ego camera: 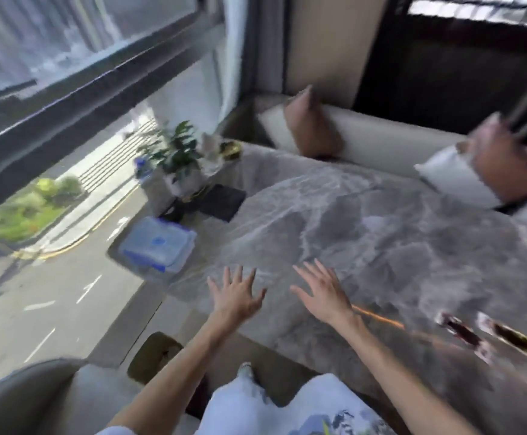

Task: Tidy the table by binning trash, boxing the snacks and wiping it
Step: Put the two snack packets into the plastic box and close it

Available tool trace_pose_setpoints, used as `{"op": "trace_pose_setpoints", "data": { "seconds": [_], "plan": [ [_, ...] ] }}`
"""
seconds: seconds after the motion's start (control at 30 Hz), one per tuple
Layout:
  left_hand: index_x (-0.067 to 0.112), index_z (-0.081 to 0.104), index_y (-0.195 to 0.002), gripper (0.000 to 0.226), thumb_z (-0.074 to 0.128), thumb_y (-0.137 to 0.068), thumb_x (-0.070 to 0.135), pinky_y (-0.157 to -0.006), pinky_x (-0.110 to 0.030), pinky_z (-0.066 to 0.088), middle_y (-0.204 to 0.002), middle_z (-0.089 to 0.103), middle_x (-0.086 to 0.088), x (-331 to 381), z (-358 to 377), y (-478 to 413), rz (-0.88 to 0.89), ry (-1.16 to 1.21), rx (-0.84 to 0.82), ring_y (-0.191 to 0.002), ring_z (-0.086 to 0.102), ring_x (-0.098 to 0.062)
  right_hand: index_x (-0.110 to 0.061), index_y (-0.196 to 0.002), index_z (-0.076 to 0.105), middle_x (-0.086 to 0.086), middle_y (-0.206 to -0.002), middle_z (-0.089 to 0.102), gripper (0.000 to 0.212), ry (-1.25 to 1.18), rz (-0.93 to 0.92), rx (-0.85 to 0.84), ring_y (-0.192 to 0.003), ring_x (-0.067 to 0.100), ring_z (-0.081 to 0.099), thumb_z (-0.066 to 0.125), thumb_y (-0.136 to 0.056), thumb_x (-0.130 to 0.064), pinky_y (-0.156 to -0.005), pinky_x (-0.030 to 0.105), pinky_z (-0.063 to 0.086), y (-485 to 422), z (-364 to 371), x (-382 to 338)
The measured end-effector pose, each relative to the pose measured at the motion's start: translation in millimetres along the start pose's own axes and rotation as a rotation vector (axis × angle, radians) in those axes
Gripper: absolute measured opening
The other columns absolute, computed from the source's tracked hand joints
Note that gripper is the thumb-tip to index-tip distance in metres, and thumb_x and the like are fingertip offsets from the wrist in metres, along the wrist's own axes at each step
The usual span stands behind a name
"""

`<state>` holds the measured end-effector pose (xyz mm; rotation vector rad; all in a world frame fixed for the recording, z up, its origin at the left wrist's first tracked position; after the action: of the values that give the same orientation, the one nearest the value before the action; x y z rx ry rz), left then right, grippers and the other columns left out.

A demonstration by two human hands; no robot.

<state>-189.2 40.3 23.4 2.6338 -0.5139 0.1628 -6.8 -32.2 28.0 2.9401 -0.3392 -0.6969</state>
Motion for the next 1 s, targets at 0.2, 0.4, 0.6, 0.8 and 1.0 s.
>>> {"op": "trace_pose_setpoints", "data": {
  "seconds": [0.2, 0.4, 0.6, 0.8, 1.0],
  "plan": [
    [0.035, 0.021, -0.150, 0.063, 0.029, -0.093, 0.062, -0.114, -0.070, -0.001, -0.163, 0.013, -0.001, 123.7, -35.2, -36.9, 0.338, -0.116, 0.032, -0.152, 0.001, -0.031, -0.027, -0.147, 0.039, -0.001, -0.156, 0.034, 0.059, -0.038, 0.268, 0.179, -0.149, 0.021, 0.018, 0.046, -0.095, -0.052, -0.120, 0.040, 0.019, 28.2, -71.0, 71.4],
    [0.033, 0.019, -0.151, 0.065, 0.027, -0.093, 0.062, -0.114, -0.069, -0.004, -0.164, 0.011, -0.003, 192.0, -32.5, -45.6, 0.573, -0.180, -0.018, -0.152, -0.001, -0.032, -0.029, -0.149, 0.034, -0.002, -0.159, 0.028, 0.059, -0.102, 0.507, 0.269, -0.150, 0.019, 0.015, 0.043, -0.096, -0.053, -0.120, 0.039, 0.013, 69.4, -94.1, 116.8],
    [0.033, 0.017, -0.152, 0.064, 0.027, -0.095, 0.061, -0.114, -0.069, -0.004, -0.164, 0.012, -0.003, 222.1, -10.4, -44.4, 0.681, -0.228, -0.086, -0.152, 0.000, -0.033, -0.027, -0.146, 0.040, -0.001, -0.154, 0.037, 0.057, -0.102, 0.646, 0.319, -0.148, 0.023, 0.021, 0.047, -0.095, -0.051, -0.121, 0.044, 0.018, 103.9, -99.4, 141.2],
    [0.032, 0.019, -0.151, 0.062, 0.028, -0.095, 0.058, -0.114, -0.069, 0.000, -0.162, 0.016, -0.002, 207.3, -13.1, -63.9, 0.611, -0.207, -0.050, -0.151, 0.004, -0.031, -0.023, -0.145, 0.043, -0.001, -0.148, 0.044, 0.056, -0.065, 0.576, 0.250, -0.142, 0.022, 0.034, 0.049, -0.095, -0.049, -0.116, 0.038, 0.027, 80.9, -102.7, 149.4],
    [0.029, 0.029, -0.148, 0.057, 0.031, -0.097, 0.054, -0.118, -0.063, 0.006, -0.157, 0.031, -0.001, 95.3, -54.6, -102.6, 0.313, -0.075, 0.058, -0.150, 0.018, -0.027, -0.021, -0.144, 0.045, 0.002, -0.145, 0.053, 0.061, -0.111, 0.361, 0.154, -0.133, 0.019, 0.049, 0.056, -0.091, -0.050, -0.109, 0.028, 0.035, -11.6, -80.1, 92.5]
  ]
}}
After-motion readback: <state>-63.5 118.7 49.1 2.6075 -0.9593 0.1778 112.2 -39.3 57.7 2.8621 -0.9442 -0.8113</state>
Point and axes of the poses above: each hand's wrist, its own y-axis away from the middle knuckle, its own z-axis out of the palm, x = y × z, the point moved 8 cm from there along -y, towards the middle knuckle
